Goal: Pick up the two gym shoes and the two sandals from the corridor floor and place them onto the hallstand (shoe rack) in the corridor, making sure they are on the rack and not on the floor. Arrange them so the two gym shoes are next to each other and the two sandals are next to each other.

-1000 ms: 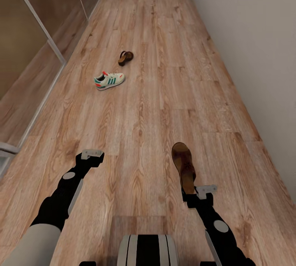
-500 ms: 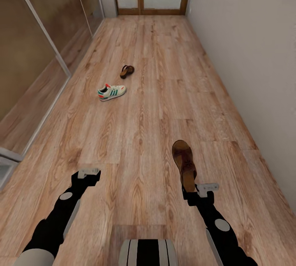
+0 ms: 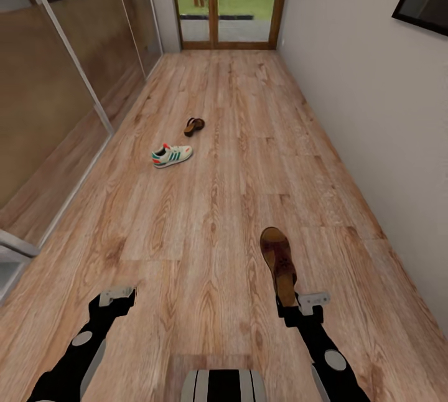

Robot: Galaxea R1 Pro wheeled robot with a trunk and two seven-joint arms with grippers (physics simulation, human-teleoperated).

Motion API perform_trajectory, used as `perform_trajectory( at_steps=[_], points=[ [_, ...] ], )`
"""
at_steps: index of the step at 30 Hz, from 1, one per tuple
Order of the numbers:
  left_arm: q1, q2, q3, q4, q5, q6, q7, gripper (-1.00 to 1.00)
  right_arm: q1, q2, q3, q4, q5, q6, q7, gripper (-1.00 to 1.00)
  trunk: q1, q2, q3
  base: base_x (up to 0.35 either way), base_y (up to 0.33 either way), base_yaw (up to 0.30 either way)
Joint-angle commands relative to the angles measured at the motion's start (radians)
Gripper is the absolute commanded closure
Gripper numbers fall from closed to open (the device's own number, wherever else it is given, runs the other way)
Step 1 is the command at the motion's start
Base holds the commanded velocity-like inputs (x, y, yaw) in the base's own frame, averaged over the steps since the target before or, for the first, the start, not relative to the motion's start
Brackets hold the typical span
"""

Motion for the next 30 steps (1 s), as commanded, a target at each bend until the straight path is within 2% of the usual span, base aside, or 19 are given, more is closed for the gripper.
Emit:
perform_trajectory(
  at_steps=[1, 3, 5, 10, 12, 16, 23, 30],
  points=[
    [0.0, 0.003, 0.01, 0.035, -0.005, -0.042, -0.003, -1.0, 0.0, -0.006, 0.001, 0.019, 0.005, -0.024, -0.005, 1.0, -0.001, 0.0, 0.005, 0.0, 0.0, 0.0],
    [0.0, 0.006, 0.018, 0.084, -0.005, -0.1, -0.003, -1.0, -0.001, -0.013, 0.001, 0.057, 0.006, -0.061, -0.005, 1.0, -0.001, 0.001, 0.014, 0.0, 0.0, 0.0],
    [0.0, 0.007, 0.021, 0.111, -0.005, -0.128, -0.003, -1.0, 0.0, -0.016, 0.001, 0.093, 0.006, -0.08, -0.005, 1.0, -0.002, 0.001, 0.022, 0.0, 0.0, 0.0],
    [0.02, 0.008, 0.024, 0.152, -0.002, -0.146, -0.001, -1.0, 0.0, -0.041, 0.002, 0.169, 0.004, -0.114, -0.005, 1.0, -0.005, 0.002, 0.042, 0.0, 0.0, 0.0],
    [0.028, 0.008, 0.031, 0.159, -0.001, -0.15, -0.001, -1.0, 0.0, -0.047, 0.002, 0.204, 0.003, -0.149, -0.006, 1.0, -0.006, 0.003, 0.049, 0.0, 0.0, 0.0],
    [0.056, 0.002, 0.077, 0.197, 0.0, -0.262, -0.001, -1.0, 0.0, -0.053, 0.002, 0.322, 0.004, -0.324, -0.007, 1.0, -0.007, 0.004, 0.066, 0.0, 0.0, -0.044],
    [0.064, -0.003, 0.083, 0.224, -0.003, -0.292, -0.003, -1.0, 0.0, -0.053, 0.002, 0.417, 0.003, -0.392, -0.009, 1.0, -0.01, 0.005, 0.101, 0.0, 0.0, -0.164],
    [0.064, -0.006, 0.082, 0.226, -0.003, -0.293, -0.003, -1.0, 0.0, -0.053, 0.002, 0.435, 0.002, -0.422, -0.009, 1.0, -0.014, 0.007, 0.133, 0.0, 0.0, -0.092]
  ],
)
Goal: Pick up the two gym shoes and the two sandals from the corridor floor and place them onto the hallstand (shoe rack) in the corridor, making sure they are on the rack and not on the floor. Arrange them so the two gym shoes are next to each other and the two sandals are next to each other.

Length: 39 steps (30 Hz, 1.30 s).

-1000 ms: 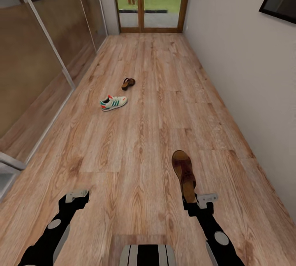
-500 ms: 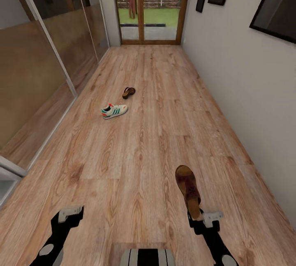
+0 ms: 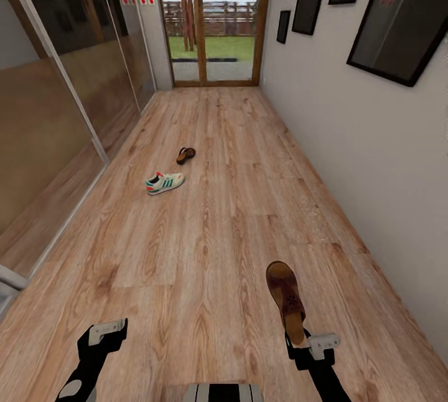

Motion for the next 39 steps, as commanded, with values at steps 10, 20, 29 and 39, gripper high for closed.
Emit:
perform_trajectory(
  at_steps=[10, 20, 29, 39],
  points=[
    [0.024, 0.001, 0.006, 0.029, -0.003, -0.058, -0.003, -1.0, 0.001, -0.002, 0.001, 0.039, 0.005, -0.024, -0.001, 1.0, -0.002, 0.001, 0.015, 0.0, 0.0, -0.001],
    [0.043, 0.001, 0.009, 0.108, -0.001, -0.124, -0.003, -1.0, 0.001, -0.002, -0.001, 0.088, 0.003, -0.029, -0.012, 1.0, -0.002, 0.001, 0.016, 0.0, 0.0, -0.021],
    [0.064, 0.007, 0.009, 0.112, -0.001, -0.127, -0.002, -1.0, 0.001, -0.001, 0.001, 0.144, 0.004, -0.089, -0.061, 1.0, -0.002, 0.001, 0.025, 0.0, 0.0, -0.198],
    [0.071, 0.007, 0.009, 0.11, 0.001, -0.128, -0.002, -1.0, 0.001, 0.005, 0.003, 0.214, 0.005, -0.185, -0.064, 1.0, -0.002, 0.001, 0.036, 0.0, 0.0, -0.235]
  ],
)
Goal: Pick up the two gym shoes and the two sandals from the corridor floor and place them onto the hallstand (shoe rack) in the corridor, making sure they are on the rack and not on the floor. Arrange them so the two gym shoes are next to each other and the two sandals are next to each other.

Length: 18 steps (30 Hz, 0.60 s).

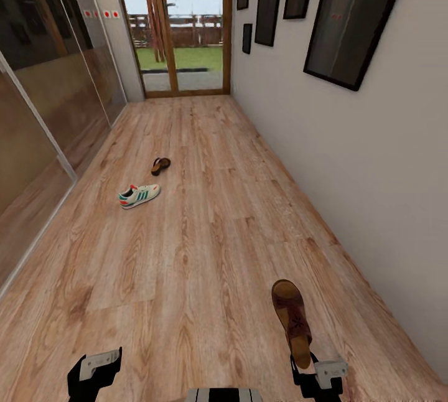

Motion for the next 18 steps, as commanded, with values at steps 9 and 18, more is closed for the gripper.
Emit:
perform_trajectory(
  at_steps=[9, 18],
  points=[
    [0.0, -0.001, 0.006, 0.008, -0.005, -0.003, -0.002, -1.0, -0.001, -0.002, 0.004, 0.003, 0.005, -0.004, -0.01, 1.0, 0.0, 0.0, 0.009, 0.0, 0.0, -0.238],
    [0.0, -0.002, 0.006, 0.009, -0.005, -0.003, -0.002, -1.0, -0.001, -0.002, 0.004, 0.003, 0.004, -0.004, -0.01, 1.0, 0.0, 0.0, 0.019, 0.0, 0.0, -0.238]
  ],
)
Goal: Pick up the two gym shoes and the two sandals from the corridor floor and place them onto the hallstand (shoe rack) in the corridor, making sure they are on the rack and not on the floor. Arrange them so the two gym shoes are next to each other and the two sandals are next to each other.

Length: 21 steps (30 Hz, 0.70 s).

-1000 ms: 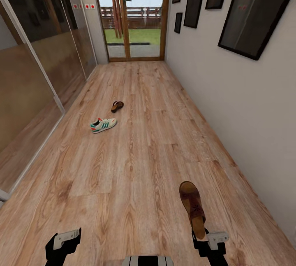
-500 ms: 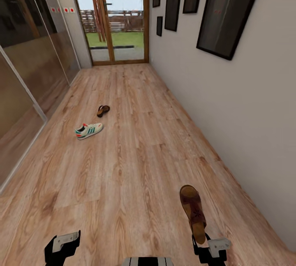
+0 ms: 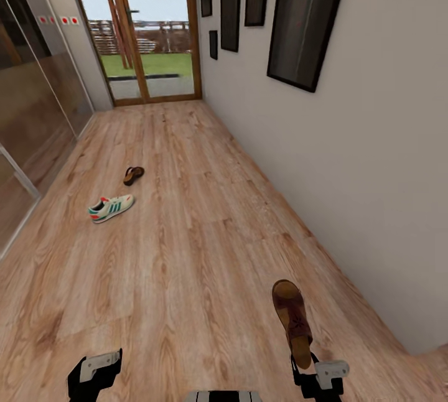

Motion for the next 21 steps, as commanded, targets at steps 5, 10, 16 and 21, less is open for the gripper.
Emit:
perform_trajectory(
  at_steps=[5, 10, 16, 21],
  points=[
    [0.0, -0.001, 0.006, 0.001, -0.005, -0.003, -0.003, -1.0, -0.001, -0.001, 0.005, 0.002, 0.006, -0.001, -0.009, 1.0, 0.0, 0.0, 0.005, 0.0, 0.0, -0.238],
    [0.0, -0.001, 0.006, 0.002, -0.005, -0.003, -0.003, -1.0, -0.001, -0.001, 0.005, 0.003, 0.006, -0.001, -0.009, 1.0, 0.0, 0.0, 0.01, 0.0, 0.0, -0.238],
    [0.0, -0.001, 0.006, 0.002, -0.005, -0.003, -0.003, -1.0, -0.001, -0.001, 0.005, 0.003, 0.006, -0.001, -0.009, 1.0, 0.0, 0.0, 0.017, 0.0, 0.0, -0.237],
    [0.0, -0.002, 0.006, 0.002, -0.005, -0.003, -0.003, -1.0, -0.001, -0.001, 0.005, 0.003, 0.006, -0.001, -0.009, 1.0, 0.0, 0.0, 0.023, 0.0, 0.0, -0.227]
  ],
)
